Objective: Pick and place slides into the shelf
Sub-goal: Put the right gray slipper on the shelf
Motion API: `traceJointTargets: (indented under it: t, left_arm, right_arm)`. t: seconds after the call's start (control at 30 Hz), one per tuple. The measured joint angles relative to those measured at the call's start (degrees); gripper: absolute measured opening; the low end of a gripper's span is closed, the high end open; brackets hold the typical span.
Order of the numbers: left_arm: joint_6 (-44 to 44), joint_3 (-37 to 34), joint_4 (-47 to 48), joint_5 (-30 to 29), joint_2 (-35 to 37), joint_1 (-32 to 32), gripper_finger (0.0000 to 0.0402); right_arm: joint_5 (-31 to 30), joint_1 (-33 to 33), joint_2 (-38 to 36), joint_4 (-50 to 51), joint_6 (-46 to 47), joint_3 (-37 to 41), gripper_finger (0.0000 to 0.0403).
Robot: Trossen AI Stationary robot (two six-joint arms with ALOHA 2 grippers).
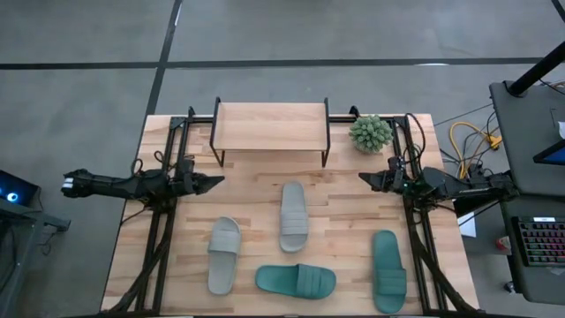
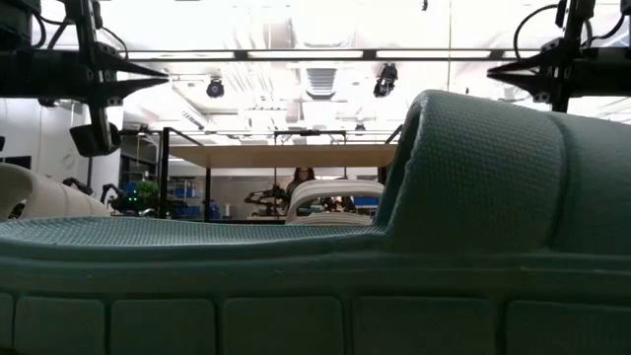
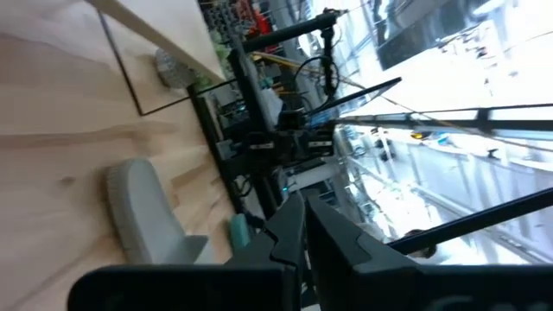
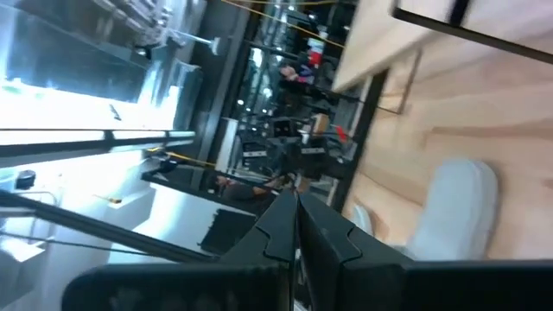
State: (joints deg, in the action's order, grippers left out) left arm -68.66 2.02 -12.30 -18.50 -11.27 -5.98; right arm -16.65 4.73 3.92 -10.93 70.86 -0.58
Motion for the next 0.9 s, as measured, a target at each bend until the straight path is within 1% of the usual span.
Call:
traceJointTargets:
  t: [0.27, 0.37, 0.53, 0.67, 0.77, 0.9]
  left_arm:
    - [2.9, 0.0, -8.4, 0.0, -1.7, 0.0, 0.0000]
    - [3.2, 0.3, -11.7, 0.0, -3.4, 0.0, 0.0000]
    - [4.8, 3.4, -13.1, 0.0, -7.5, 0.0, 0.0000]
    - [8.3, 7.1, -12.9, 0.2, -11.1, 0.0, 0.0000]
    - [11.3, 10.2, -13.0, 0.7, -13.5, 0.0, 0.0000]
    - [14.3, 13.9, -12.7, 1.8, -15.8, 0.0, 0.0000]
  right_arm:
    - [-0.4, 0.0, 0.0, -8.6, -5.0, 0.0, 0.0009]
    - [-0.5, 0.0, 0.0, -10.6, -5.9, 0.0, 0.0009]
    - [-0.5, 0.0, 0.0, -15.0, -9.2, -0.2, 0.0009]
    - [-0.5, 0.0, 0.4, -12.7, -12.2, -3.4, 0.0009]
    - [-0.5, 0.0, 2.1, -7.7, -13.8, -7.3, 0.0009]
    - [-0.4, 0.0, 6.2, -0.5, -15.7, -13.4, 0.0009]
